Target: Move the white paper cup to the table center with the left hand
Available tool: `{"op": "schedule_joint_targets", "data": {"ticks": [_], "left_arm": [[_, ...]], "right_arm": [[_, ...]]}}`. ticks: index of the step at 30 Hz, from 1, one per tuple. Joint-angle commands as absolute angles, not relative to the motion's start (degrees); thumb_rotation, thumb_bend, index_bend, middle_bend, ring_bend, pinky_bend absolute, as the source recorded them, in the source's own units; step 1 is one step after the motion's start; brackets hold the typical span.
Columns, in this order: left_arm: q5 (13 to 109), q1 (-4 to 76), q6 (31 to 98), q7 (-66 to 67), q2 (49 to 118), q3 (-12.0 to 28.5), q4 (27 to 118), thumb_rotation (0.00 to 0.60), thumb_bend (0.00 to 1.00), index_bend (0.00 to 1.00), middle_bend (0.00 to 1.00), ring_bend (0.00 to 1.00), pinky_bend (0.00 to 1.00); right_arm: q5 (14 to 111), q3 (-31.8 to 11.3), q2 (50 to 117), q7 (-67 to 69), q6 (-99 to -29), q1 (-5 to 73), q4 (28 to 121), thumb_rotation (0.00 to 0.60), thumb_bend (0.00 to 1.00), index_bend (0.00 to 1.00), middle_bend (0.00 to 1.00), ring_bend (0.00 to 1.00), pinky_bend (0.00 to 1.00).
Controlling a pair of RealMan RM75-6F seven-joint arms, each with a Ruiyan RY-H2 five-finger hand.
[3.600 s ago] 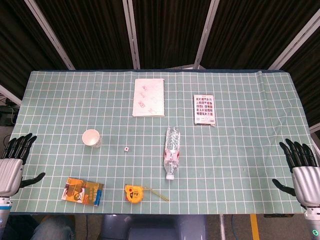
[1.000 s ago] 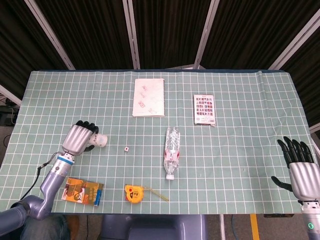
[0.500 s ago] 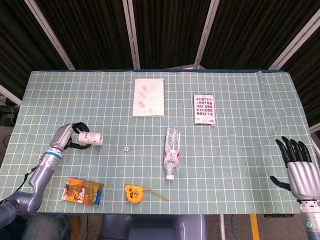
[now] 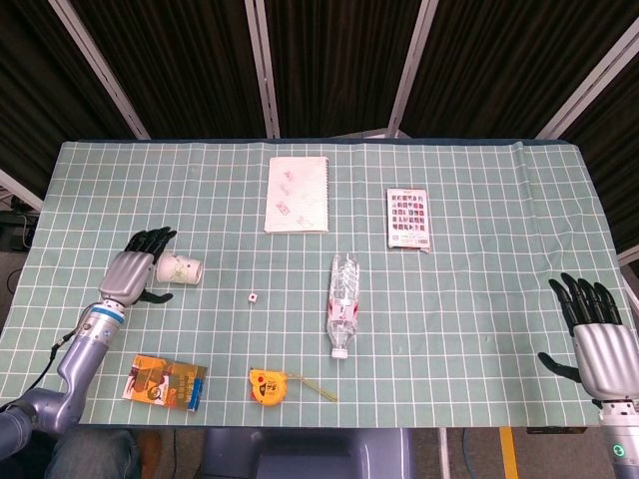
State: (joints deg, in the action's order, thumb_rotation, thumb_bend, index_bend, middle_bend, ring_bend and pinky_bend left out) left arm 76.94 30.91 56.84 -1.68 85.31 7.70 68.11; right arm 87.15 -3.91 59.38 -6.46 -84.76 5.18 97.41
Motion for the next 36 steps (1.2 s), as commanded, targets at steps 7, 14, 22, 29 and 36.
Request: {"op": "schedule_joint_targets", "data": {"ticks": [7,14,22,29,36], "left_arm": [[70.9,32.4,67.4,55.5,89.3,6.7,80.0,0.6,0.0,0.03,0.0,0.0,0.0],[67.2,34.4,65.5,63.9,93.8,6.3,74.9,0.6,0.0,0.05,0.0,0.0,0.0],[68.9,35.8,64.4,65.4,97.5,3.9,66.9,0.6,0.0,0.07,0.0,0.0,0.04],[69.5,36.1,64.2,63.8,99.2,3.7,63.3,0.6,0.0,0.13,0.06,0.05,0.13],[71.8,36.6,63.5,59.1,100.1,3.1,60.3,0.6,0.0,0.29,0.2,0.18,0.24]], "right_arm": [[87.5,-3.8,59.0,-5.7,-84.9,5.2,97.4,0.6,0.0,0.0,0.0,0.0,0.0],[86.9,-4.0,58.6,-4.7,-84.9,5.1,97.2,0.6,0.0,0.0,0.0,0.0,0.0],[86.6,-4.0,58.9,-5.1,-84.3,5.4,97.0,0.6,0.0,0.0,0.0,0.0,0.0],[86.5,-4.0,59.0,-5.2,-84.1,5.5,96.9,0.6,0.0,0.0,0.0,0.0,0.0],[86.6,-3.9,59.0,-5.2,-84.0,5.6,96.9,0.6,0.0,0.0,0.0,0.0,0.0]]}}
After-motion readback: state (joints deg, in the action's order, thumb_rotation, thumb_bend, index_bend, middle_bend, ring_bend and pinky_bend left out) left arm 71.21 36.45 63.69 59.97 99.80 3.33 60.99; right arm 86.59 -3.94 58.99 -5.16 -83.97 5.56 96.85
